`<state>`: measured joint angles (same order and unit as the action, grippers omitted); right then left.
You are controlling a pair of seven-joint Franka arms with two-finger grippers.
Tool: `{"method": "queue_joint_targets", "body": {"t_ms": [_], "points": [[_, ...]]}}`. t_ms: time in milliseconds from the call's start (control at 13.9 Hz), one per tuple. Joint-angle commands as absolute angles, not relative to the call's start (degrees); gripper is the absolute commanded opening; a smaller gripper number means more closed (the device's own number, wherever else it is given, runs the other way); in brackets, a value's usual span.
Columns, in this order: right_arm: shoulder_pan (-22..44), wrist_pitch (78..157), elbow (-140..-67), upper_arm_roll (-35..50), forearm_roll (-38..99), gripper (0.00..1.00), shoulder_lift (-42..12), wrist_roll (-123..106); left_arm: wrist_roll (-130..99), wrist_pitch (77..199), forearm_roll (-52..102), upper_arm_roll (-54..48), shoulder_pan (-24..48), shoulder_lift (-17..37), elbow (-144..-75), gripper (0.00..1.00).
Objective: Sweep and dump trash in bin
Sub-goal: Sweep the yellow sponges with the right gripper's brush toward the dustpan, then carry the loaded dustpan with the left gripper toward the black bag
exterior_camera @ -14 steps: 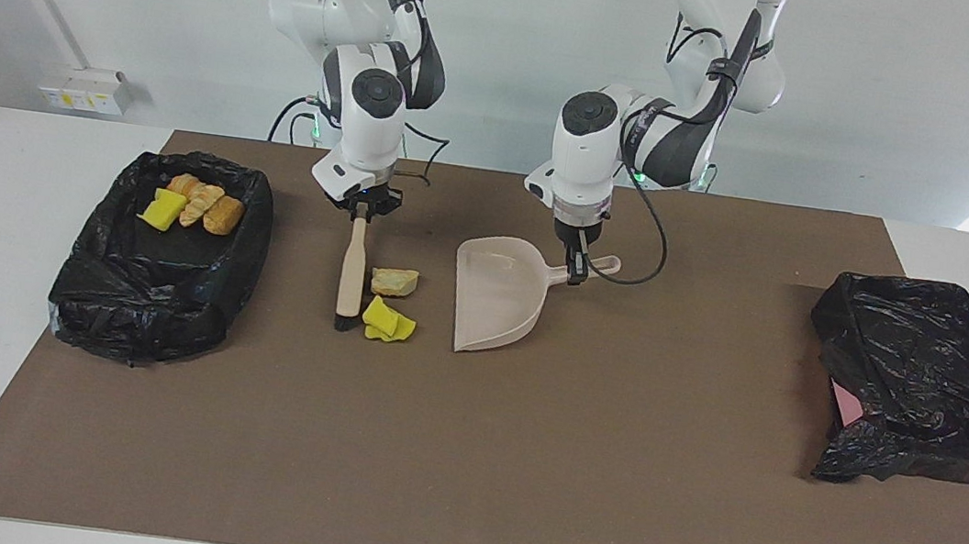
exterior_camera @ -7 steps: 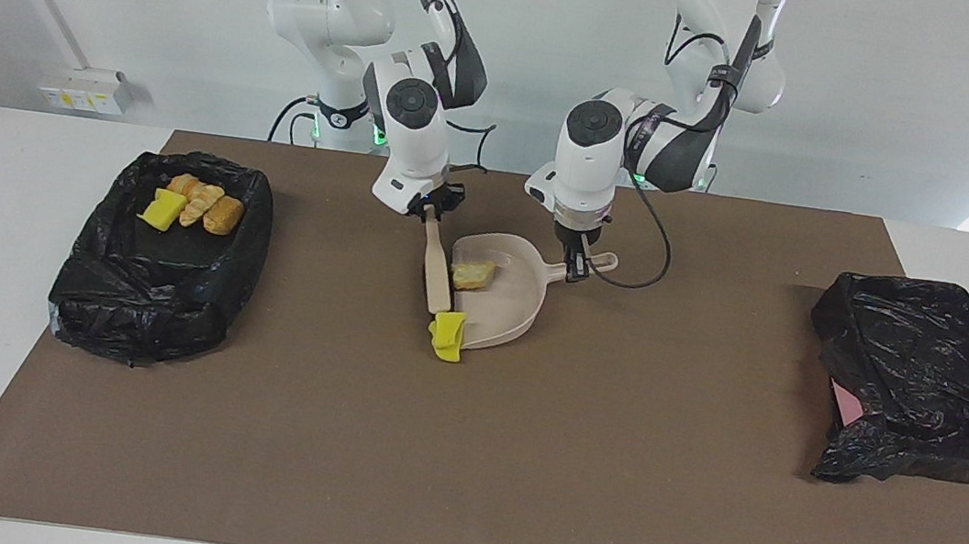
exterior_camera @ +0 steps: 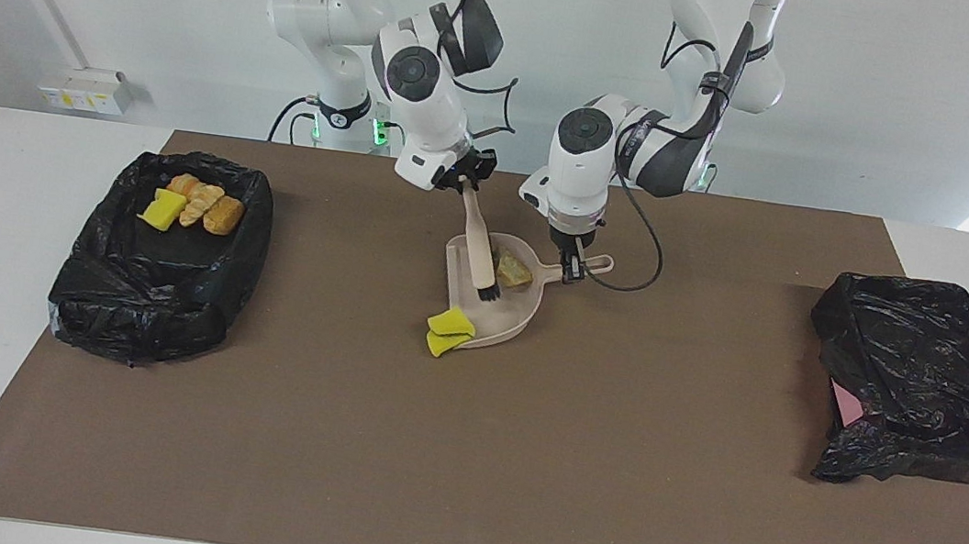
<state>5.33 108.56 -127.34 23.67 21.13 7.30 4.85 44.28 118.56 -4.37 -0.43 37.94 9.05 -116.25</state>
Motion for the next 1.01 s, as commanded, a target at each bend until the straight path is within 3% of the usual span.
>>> {"method": "queue_joint_targets", "body": {"t_ms": [0, 289, 433, 577, 938], "points": [[2.9, 108.4, -126.1, 23.9, 9.1, 0.00, 6.9, 2.5, 44.1, 117.9, -3.5, 0.4, 38.9, 9.1, -116.3, 0.00], [1.1, 107.2, -114.1, 24.0, -12.2, 0.00, -7.0, 0.4, 44.1, 117.7, -3.5, 0.4, 38.6, 9.2, -115.9, 0.00], [1.3, 107.2, -109.9, 24.3, -16.3, 0.00, -11.8, 0.4, 44.0, 117.3, -3.5, 0.4, 38.5, 9.2, -115.7, 0.00], [2.0, 107.5, -111.1, 24.4, -15.0, 0.00, -13.0, 0.9, 44.1, 117.3, -3.5, 0.4, 38.4, 9.2, -115.7, 0.00], [2.4, 102.7, -113.3, 24.5, 3.4, 0.00, -9.6, 1.1, 44.1, 117.4, -3.5, 0.4, 38.3, 9.2, -115.7, 0.00]]}}
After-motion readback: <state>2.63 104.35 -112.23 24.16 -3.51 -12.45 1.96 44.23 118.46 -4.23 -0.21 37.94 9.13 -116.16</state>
